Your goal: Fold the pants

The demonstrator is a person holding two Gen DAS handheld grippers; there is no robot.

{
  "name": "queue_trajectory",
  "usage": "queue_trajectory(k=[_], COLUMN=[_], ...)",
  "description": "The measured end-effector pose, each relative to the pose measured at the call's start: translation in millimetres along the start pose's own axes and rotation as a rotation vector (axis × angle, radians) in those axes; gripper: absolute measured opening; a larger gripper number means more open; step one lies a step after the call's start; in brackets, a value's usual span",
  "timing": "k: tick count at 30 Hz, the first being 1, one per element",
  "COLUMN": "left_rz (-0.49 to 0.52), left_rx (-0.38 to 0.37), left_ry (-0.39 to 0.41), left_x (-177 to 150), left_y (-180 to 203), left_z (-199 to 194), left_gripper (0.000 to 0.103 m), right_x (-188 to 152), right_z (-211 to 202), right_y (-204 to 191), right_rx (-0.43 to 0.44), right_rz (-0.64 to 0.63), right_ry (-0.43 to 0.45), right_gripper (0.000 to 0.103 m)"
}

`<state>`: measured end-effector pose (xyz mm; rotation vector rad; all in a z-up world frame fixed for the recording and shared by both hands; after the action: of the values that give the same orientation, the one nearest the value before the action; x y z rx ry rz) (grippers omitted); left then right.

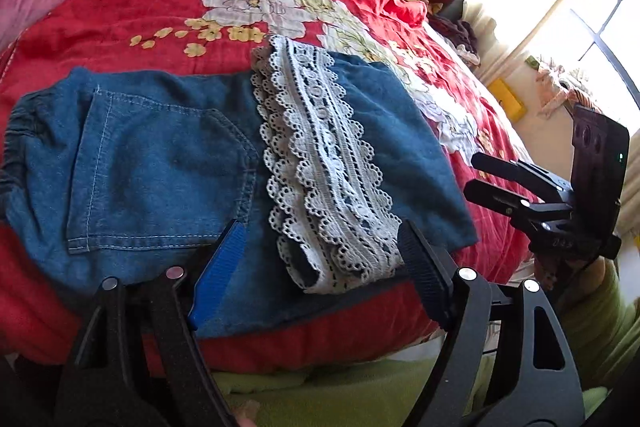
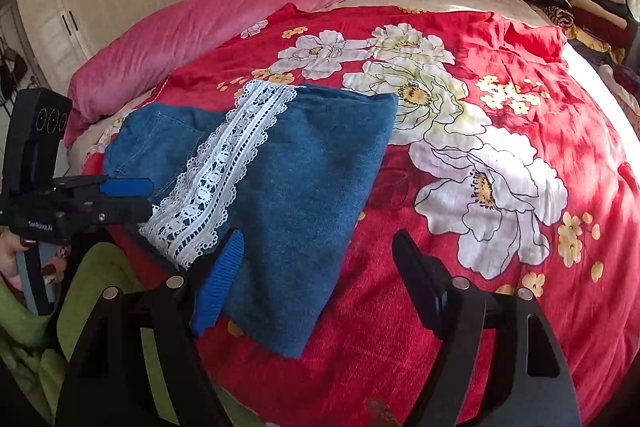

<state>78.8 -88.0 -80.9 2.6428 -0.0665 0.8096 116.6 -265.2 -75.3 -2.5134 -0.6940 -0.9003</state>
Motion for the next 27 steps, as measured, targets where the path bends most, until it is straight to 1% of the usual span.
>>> queue_trajectory(k=[1, 2, 3, 4, 5, 6, 7, 8, 9, 12, 15, 17, 18, 20, 22, 23, 24, 25, 27], left_rz=[0.034, 0.071, 0.095, 0.113, 0.140, 0.156, 0.176, 0.193, 0.194, 0.205, 0.222, 0.217, 0.209, 0.190, 0.192, 0.186, 0.184, 0.180, 0.160], left_rx=[0.003, 0.003, 0.009, 0.017, 0.028, 0.038, 0.063, 0.084, 0.076, 0.081, 0.111, 0.115, 0.118, 0.109, 0.100, 0.096, 0.103, 0.114, 0.125], left_ry=[0.007, 0.003, -0.009, -0.018, -0.026, -0.034, -0.043, -0.052, -0.070, -0.059, -0.038, -0.057, -0.072, -0.076, -0.071, -0.061, -0.053, -0.036, 0.005], left_x=[0, -3, -5, -6, -8, -9, -11, -13, -16, -15, -16, -22, -25, -27, -25, -23, -21, -18, -9], left_y=[7, 15, 21, 25, 29, 30, 29, 27, 26, 23, 19, 12, 9, 8, 9, 8, 8, 6, 2], left_z=[0, 1, 3, 6, 10, 15, 20, 26, 30, 22, 7, 8, 11, 14, 11, 8, 4, -2, -13], left_gripper=[0.068, 0.063, 0.057, 0.055, 0.050, 0.042, 0.037, 0.017, 0.005, 0.005, 0.005, 0.007, 0.008, 0.008, 0.010, 0.020, 0.037, 0.042, 0.044], right_x=[0, 0, 0, 0, 0, 0, 0, 0, 0, 2, 5, 4, 2, -2, -4, -4, -3, -2, -1], right_z=[-1, -2, -3, -4, -4, -4, -3, -3, -2, -3, -5, -2, 2, 11, 14, 13, 11, 9, 7], right_y=[1, 2, 3, 3, 3, 3, 2, 1, -1, -9, -27, -38, -42, -45, -46, -46, -46, -46, -49], right_rx=[-0.001, -0.001, -0.002, -0.001, 0.001, 0.004, 0.007, 0.009, 0.011, 0.030, 0.063, 0.072, 0.066, 0.041, 0.028, 0.027, 0.026, 0.028, 0.034], right_rz=[0.004, 0.007, 0.010, 0.013, 0.016, 0.018, 0.018, 0.017, 0.017, 0.011, -0.033, -0.074, -0.088, -0.109, -0.117, -0.119, -0.120, -0.123, -0.136], right_ry=[0.001, 0.002, 0.005, 0.009, 0.010, 0.011, 0.009, 0.007, 0.004, 0.009, 0.019, 0.014, 0.005, -0.025, -0.038, -0.033, -0.023, -0.015, -0.006], right_gripper=[0.076, 0.076, 0.076, 0.076, 0.076, 0.076, 0.076, 0.076, 0.076, 0.076, 0.076, 0.076, 0.076, 0.075, 0.070, 0.070, 0.070, 0.068, 0.060])
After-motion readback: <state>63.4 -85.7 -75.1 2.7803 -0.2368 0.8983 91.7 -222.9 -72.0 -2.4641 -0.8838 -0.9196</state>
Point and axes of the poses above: each gripper's, at about its wrist camera, not at the fingertips, and z roughly the way its jaws point, y to its right, x to its top, the point moved 8 cm from there along z, roughly the way its jaws point, and after that the axes turned 1 degree about -z, right-handed, at the moved point
